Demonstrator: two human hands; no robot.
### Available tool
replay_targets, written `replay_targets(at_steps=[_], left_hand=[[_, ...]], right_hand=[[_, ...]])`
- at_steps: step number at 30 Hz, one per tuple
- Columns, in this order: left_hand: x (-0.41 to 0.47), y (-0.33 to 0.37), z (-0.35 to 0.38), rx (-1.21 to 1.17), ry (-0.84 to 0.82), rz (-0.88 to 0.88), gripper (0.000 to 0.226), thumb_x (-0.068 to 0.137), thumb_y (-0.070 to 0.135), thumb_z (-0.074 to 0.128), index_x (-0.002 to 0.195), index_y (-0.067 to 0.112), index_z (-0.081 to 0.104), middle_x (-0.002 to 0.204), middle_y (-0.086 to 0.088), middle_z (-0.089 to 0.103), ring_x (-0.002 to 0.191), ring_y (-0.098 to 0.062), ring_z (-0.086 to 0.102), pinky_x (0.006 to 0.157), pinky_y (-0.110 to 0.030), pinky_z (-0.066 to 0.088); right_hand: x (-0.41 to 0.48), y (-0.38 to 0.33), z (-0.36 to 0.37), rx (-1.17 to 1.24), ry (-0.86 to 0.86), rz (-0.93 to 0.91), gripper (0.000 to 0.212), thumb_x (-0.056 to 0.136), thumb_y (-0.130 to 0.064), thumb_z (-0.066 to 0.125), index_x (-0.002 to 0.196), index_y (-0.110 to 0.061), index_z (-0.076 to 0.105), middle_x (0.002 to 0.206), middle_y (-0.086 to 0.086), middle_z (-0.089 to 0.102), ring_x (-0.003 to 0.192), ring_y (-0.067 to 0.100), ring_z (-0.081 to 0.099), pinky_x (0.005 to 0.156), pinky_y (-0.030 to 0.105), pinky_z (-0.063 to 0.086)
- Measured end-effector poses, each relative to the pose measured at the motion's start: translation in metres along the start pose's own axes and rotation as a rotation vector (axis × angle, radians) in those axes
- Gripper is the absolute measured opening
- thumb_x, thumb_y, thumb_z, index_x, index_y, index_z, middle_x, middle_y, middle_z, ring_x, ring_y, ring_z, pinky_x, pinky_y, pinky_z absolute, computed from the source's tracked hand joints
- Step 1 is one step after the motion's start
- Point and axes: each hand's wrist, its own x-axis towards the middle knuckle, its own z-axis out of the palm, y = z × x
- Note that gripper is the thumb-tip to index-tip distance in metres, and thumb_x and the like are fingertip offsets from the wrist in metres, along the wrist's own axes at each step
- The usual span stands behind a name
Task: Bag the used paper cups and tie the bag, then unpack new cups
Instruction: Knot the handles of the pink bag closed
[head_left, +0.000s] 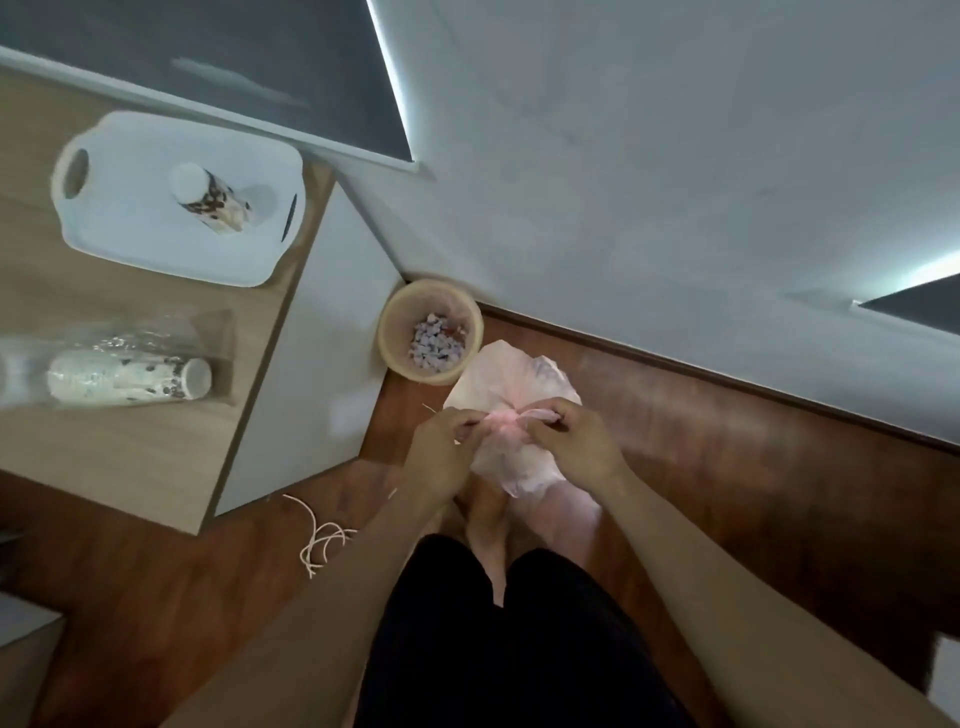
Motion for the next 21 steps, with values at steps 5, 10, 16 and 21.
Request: replay_targets(at_steps=[5,10,16,21], left_hand=[[0.068,-0.055,0.02,0.024,-0.044,-0.027,0.019,0.107,0.022,0.075,0.119,0.014,0.087,0.112,-0.004,0.085,0.098,-0.016,0.075,0.082,-0.005,0.047],[0.135,-0.118,0.055,0.017,-0.111,-0.093,0.025,0.107,0.027,0.075,0.125,0.013,0.086,0.117,-0.008,0.084,0.103,-0.018,0.076,0.083,-0.006,0.046],[0.179,-0.183,0.104,-0.008,-0.192,-0.113,0.025,0.109,0.034,0.072,0.118,0.017,0.088,0.108,-0.003,0.087,0.079,0.004,0.066,0.076,-0.01,0.047],[0.198,-0.224,0.138,-0.137,-0.187,-0.191,0.024,0.109,0.036,0.072,0.108,0.019,0.089,0.091,0.002,0.085,0.084,-0.01,0.075,0.078,-0.031,0.053]], right_hand=[[0.073,0.028,0.031,0.02,0.054,0.087,0.018,0.1,-0.01,0.069,0.111,-0.014,0.083,0.104,-0.01,0.081,0.085,-0.016,0.069,0.074,0.0,0.046],[0.144,0.07,0.059,0.03,0.114,0.137,0.017,0.1,-0.005,0.067,0.107,-0.007,0.082,0.094,-0.009,0.078,0.077,-0.019,0.067,0.069,0.0,0.045],[0.207,0.125,0.09,-0.025,0.154,0.216,0.016,0.097,-0.022,0.068,0.096,-0.024,0.083,0.08,-0.01,0.082,0.083,0.01,0.08,0.075,0.024,0.055],[0.243,0.166,0.113,-0.05,0.218,0.272,0.017,0.098,-0.022,0.066,0.096,-0.022,0.082,0.084,-0.006,0.083,0.09,0.015,0.081,0.087,0.034,0.062]])
